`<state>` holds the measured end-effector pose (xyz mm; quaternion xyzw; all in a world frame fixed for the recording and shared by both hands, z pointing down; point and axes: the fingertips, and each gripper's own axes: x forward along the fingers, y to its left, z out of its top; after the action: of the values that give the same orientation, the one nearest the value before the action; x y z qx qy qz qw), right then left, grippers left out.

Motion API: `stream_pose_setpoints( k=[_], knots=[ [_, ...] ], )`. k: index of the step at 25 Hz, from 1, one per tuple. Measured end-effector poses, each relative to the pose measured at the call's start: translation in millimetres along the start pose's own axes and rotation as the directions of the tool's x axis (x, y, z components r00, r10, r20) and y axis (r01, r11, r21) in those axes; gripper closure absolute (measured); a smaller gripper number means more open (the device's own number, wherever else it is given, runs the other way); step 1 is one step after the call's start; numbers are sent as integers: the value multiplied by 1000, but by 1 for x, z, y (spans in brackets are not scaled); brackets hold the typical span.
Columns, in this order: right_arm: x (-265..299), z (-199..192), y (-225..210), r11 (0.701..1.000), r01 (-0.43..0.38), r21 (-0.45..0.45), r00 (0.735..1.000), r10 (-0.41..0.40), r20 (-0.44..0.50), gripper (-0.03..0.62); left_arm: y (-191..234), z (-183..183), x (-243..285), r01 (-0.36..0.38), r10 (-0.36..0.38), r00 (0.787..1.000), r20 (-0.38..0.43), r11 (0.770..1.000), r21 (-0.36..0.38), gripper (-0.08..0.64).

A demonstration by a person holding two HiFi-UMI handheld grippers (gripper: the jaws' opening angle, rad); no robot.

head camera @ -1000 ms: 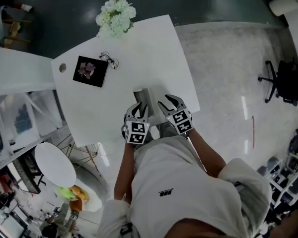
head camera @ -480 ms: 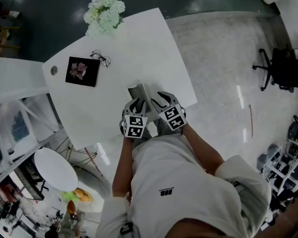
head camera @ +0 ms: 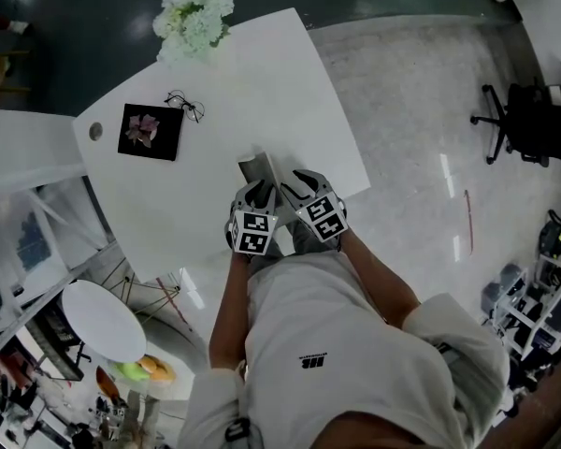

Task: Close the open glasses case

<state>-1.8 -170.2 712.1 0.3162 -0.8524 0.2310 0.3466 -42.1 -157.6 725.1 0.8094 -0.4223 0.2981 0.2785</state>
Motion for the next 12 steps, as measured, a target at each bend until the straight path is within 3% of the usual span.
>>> stream_pose_setpoints(
  k=[12],
  knots=[
    [4, -2, 9, 1000, 8, -14, 1000, -8, -2, 419, -1, -5, -5, 29, -29, 1000, 11, 1000, -4, 454]
  ],
)
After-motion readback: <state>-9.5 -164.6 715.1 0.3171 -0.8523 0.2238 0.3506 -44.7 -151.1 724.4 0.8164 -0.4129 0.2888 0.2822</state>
